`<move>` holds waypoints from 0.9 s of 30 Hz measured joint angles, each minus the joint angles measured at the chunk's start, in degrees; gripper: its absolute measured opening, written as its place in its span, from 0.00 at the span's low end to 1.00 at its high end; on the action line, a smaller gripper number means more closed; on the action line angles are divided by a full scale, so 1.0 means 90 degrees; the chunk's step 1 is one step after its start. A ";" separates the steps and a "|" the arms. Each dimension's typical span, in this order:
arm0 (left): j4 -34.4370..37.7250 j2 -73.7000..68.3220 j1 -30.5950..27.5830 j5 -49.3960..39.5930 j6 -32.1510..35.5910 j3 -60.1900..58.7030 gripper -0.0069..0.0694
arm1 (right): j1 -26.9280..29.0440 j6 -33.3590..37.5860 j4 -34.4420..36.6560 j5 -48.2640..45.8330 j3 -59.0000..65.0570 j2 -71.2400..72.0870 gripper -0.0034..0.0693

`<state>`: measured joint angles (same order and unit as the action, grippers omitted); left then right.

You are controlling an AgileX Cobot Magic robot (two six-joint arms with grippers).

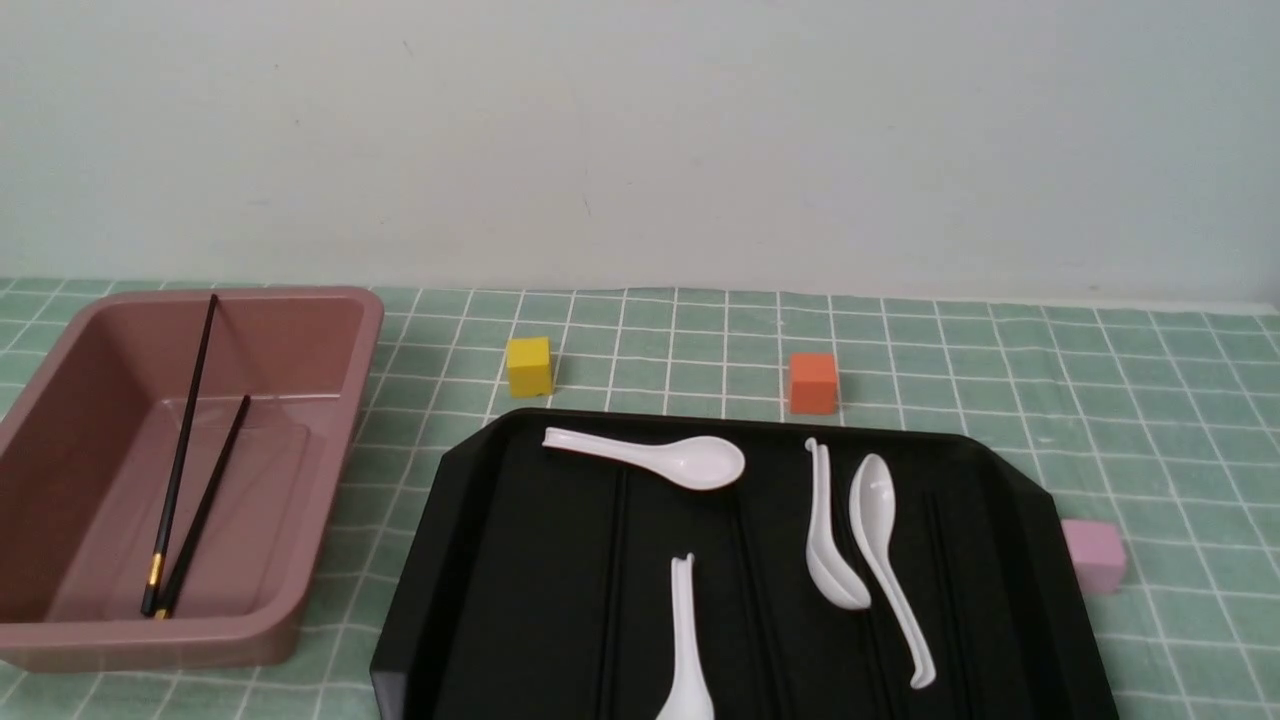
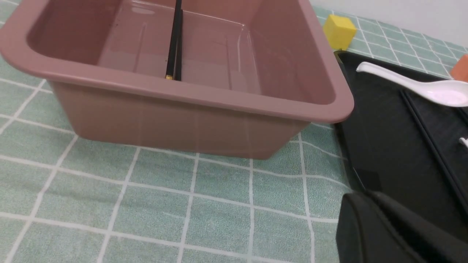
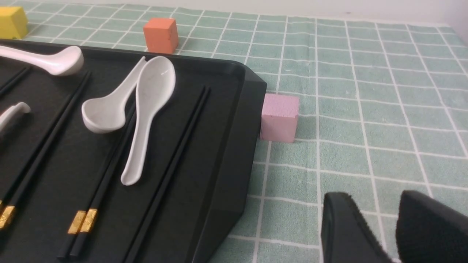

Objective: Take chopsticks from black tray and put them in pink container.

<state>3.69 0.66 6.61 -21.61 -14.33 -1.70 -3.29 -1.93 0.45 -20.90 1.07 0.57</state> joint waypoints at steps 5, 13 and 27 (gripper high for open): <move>0.0000 0.0000 0.0000 -0.0002 -0.0006 0.0000 0.10 | 0.0000 0.0000 0.0000 0.0000 0.0000 0.0000 0.38; 0.0000 0.0000 0.0000 -0.0008 -0.0006 0.0000 0.12 | 0.0000 0.0000 -0.0006 0.0000 0.0000 0.0000 0.38; -0.0046 0.0000 0.0000 -0.0008 -0.0024 0.0000 0.12 | 0.0000 0.0000 -0.0006 0.0000 0.0000 0.0000 0.38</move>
<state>3.27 0.66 6.61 -21.68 -14.54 -1.70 -3.29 -1.93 0.40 -20.90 1.07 0.57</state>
